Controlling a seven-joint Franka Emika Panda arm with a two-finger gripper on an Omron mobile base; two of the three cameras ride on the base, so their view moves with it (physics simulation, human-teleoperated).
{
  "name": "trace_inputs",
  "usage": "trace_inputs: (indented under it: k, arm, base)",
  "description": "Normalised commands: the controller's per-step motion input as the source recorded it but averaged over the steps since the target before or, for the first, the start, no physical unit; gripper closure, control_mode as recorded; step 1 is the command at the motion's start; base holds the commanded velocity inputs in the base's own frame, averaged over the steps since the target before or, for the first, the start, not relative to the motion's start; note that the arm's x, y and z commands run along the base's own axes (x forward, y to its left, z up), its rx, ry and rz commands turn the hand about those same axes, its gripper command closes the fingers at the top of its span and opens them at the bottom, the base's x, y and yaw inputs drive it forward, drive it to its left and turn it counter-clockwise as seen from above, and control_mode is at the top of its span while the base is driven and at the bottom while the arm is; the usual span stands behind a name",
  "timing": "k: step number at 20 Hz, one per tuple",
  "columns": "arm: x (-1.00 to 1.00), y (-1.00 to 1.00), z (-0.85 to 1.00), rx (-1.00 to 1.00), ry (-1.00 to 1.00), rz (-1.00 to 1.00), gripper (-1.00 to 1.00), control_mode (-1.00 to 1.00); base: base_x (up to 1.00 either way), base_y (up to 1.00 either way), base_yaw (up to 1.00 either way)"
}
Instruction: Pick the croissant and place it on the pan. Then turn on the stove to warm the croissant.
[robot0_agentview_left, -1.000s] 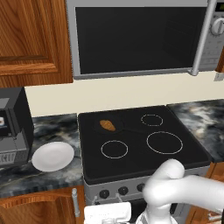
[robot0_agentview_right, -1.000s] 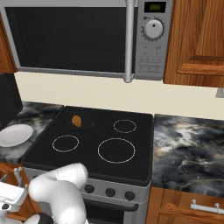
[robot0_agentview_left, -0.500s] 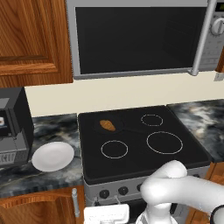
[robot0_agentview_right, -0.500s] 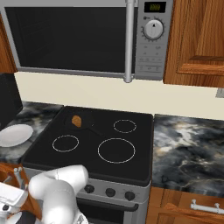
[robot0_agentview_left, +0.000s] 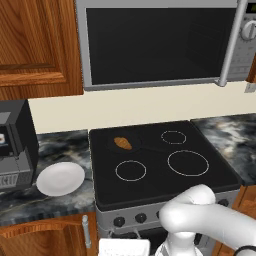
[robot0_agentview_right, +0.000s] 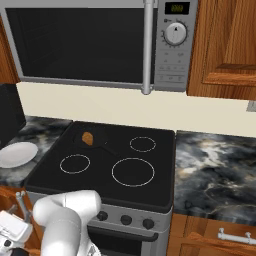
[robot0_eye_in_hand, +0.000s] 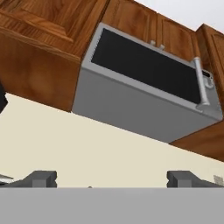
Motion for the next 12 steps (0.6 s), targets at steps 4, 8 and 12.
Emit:
trace_inputs:
  k: [4,8,12]
  arm:
    - [-0.11,-0.45,0.0,0.08,-0.03,0.0,-1.0,-1.0]
    - [-0.01,-0.51,0.0,0.09,-0.01,0.0,-1.0,-1.0]
    - [0.06,-0.37,0.0,0.1,0.0,0.0,-1.0,-1.0]
  base:
    - [0.0,0.0,0.0]
    - [0.0,0.0,0.0]
    - [0.0,0.0,0.0]
